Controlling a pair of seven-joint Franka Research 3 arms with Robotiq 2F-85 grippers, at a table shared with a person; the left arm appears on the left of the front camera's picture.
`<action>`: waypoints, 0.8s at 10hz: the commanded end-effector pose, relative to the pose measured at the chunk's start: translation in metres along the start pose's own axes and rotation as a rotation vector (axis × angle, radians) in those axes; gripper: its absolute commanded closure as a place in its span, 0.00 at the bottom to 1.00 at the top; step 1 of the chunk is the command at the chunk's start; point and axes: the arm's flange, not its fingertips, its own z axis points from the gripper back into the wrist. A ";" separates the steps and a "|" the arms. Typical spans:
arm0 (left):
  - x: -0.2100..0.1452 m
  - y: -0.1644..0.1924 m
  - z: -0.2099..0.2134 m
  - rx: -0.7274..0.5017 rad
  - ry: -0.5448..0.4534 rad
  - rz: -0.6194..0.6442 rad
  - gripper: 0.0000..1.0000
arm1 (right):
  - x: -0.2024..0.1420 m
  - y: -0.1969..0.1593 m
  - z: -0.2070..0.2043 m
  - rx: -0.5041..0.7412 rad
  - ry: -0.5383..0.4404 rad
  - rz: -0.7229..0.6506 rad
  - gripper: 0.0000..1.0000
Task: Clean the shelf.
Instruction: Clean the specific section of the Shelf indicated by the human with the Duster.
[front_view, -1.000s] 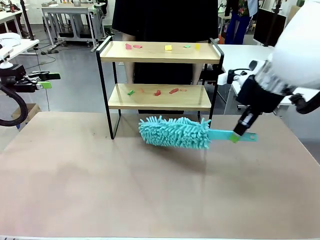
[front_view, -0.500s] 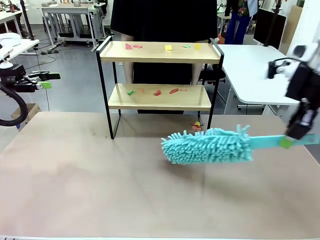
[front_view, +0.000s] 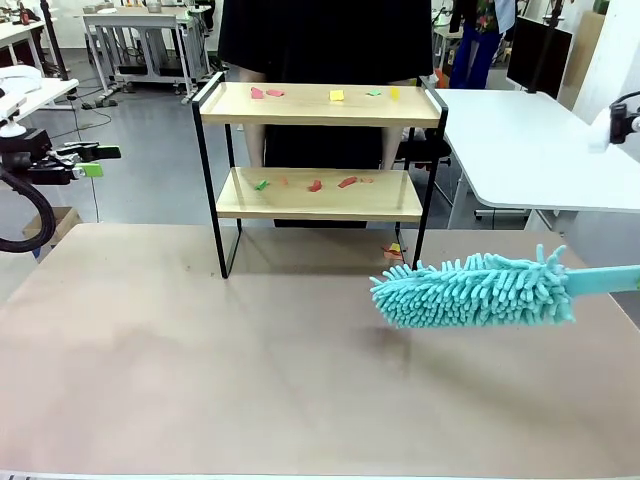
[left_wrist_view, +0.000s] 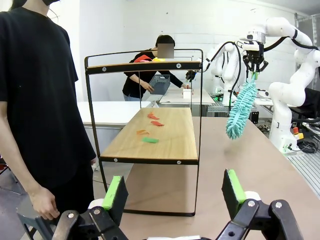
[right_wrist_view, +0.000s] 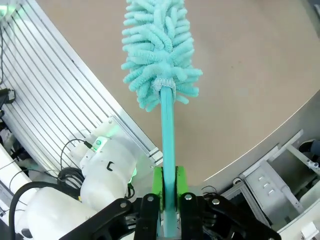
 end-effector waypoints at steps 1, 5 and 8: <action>0.002 -0.002 0.000 0.001 0.008 -0.013 0.00 | 0.006 -0.003 -0.004 0.015 -0.005 0.000 0.87; 0.002 -0.002 0.000 0.001 0.008 -0.013 0.00 | 0.006 -0.003 -0.004 0.015 -0.005 0.000 0.87; 0.002 -0.002 0.000 0.001 0.008 -0.013 0.00 | 0.006 -0.003 -0.004 0.015 -0.005 0.000 0.87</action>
